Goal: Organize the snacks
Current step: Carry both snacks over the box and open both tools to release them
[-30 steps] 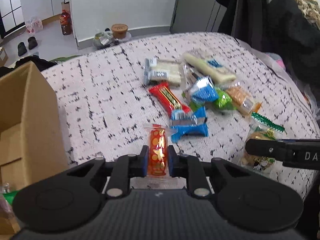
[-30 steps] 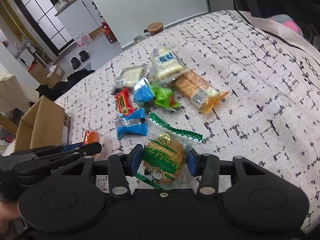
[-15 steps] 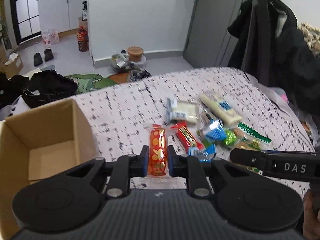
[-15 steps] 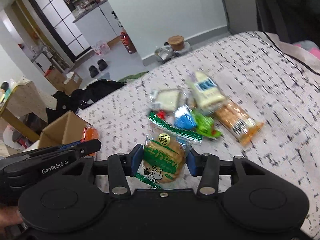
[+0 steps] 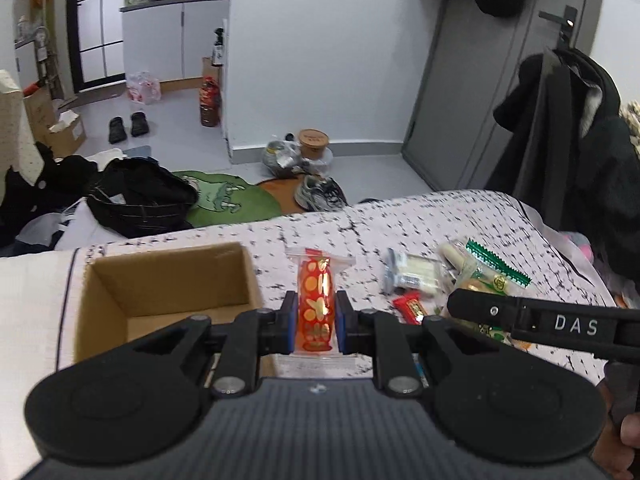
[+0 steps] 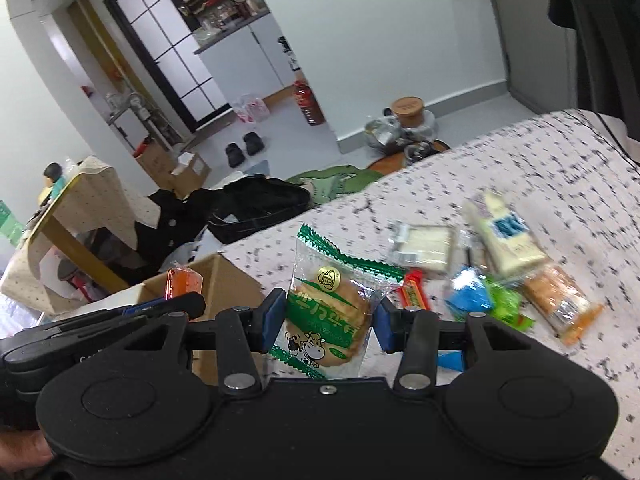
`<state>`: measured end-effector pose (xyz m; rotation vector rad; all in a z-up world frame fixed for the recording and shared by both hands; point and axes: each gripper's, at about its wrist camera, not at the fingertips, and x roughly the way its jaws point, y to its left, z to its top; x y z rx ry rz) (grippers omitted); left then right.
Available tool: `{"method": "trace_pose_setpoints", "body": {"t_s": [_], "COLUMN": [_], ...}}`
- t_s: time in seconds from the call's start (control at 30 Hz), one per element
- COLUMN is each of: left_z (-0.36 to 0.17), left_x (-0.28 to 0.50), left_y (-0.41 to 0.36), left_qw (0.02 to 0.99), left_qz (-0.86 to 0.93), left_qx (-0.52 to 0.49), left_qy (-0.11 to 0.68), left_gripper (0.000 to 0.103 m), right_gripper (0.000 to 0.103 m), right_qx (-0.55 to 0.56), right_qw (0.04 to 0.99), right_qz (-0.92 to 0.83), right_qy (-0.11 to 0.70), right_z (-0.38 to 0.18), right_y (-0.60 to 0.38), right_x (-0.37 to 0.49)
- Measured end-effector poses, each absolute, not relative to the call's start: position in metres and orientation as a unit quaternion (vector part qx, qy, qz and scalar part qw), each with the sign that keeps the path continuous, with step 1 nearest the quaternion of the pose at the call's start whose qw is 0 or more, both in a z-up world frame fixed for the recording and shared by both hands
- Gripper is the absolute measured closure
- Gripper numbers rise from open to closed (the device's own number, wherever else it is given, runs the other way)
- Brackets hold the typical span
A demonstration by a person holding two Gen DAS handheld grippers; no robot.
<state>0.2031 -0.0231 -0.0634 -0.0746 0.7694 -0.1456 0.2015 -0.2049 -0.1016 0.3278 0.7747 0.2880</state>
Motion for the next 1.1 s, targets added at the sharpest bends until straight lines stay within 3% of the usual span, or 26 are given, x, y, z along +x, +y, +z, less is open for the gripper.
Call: {"method": "trace_pose_setpoints", "body": {"t_s": [1.1], "left_z": [-0.096], "left_x": [0.19], "left_y": [0.088], "left_qw": [0.902], "left_qz": [0.052], "left_qx": [-0.09], "left_qy": [0.419], "left_gripper": [0.082], "right_gripper": [0.058], "right_qx": [0.119], "right_qw": [0.863], "right_qz": [0.27], "right_qy": [0.409], "right_z": [-0.109], "right_y": [-0.082], "right_x": [0.211]}}
